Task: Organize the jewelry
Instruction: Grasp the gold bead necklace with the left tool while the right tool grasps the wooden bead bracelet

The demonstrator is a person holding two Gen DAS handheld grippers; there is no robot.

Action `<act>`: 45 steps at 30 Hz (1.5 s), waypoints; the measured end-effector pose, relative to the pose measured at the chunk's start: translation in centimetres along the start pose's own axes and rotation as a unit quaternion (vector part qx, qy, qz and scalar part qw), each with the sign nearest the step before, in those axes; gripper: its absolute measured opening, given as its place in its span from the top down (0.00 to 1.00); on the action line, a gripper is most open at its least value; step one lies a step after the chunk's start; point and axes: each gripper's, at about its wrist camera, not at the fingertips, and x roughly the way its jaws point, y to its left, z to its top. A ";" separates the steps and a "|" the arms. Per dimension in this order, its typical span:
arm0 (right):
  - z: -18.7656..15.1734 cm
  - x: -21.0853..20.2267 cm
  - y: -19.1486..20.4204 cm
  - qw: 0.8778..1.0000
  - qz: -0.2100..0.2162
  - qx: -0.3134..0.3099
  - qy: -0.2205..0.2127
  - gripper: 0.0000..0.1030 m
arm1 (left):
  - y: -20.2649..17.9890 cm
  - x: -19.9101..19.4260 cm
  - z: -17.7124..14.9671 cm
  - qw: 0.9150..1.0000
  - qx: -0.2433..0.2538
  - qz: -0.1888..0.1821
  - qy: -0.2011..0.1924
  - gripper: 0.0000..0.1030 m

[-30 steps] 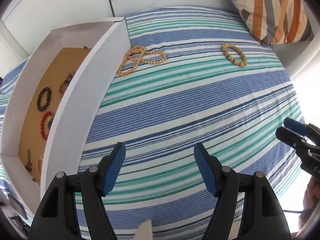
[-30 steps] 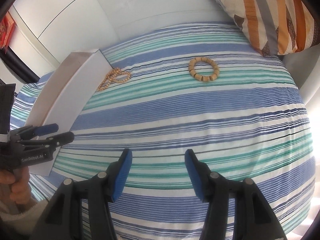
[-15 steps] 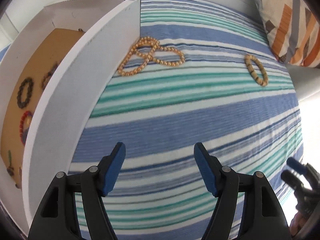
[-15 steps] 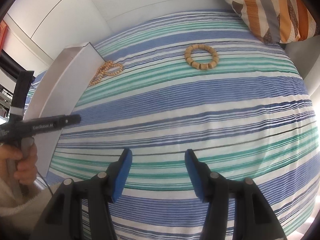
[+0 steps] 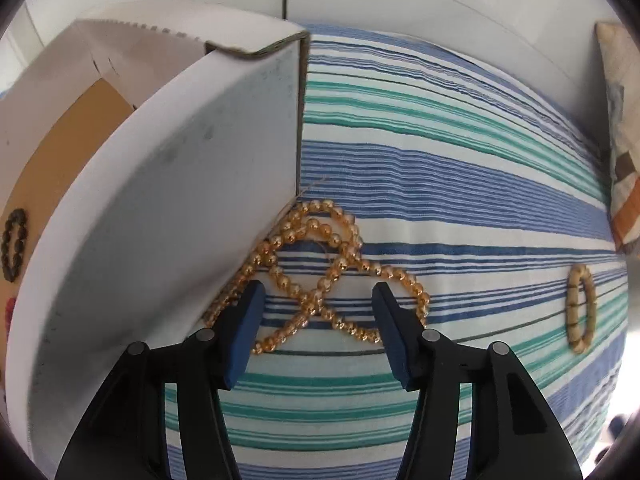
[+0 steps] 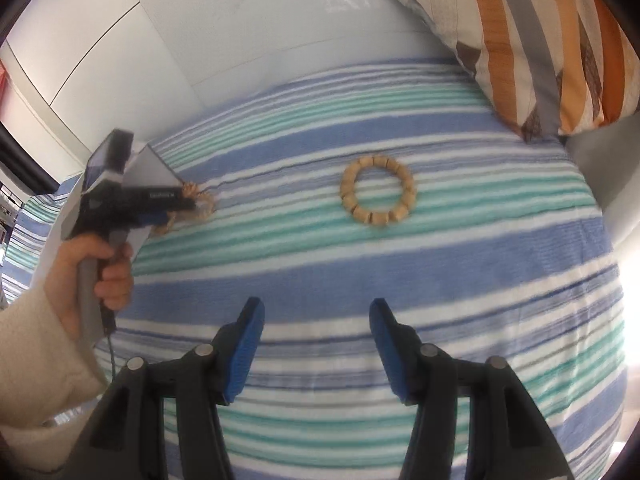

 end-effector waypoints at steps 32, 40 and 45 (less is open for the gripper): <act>0.4 -1.8 0.6 0.974 0.187 0.101 0.083 0.86 | 7.0 -15.5 -10.5 0.979 0.017 -0.199 0.048 0.95; 0.9 -5.7 5.1 0.965 0.241 0.077 0.067 0.86 | 10.7 -22.3 -11.3 0.980 -0.011 -0.199 0.016 0.95; 2.2 -6.4 9.2 0.960 0.269 0.038 0.064 0.86 | 13.9 -26.1 -11.8 0.981 -0.044 -0.189 -0.005 0.95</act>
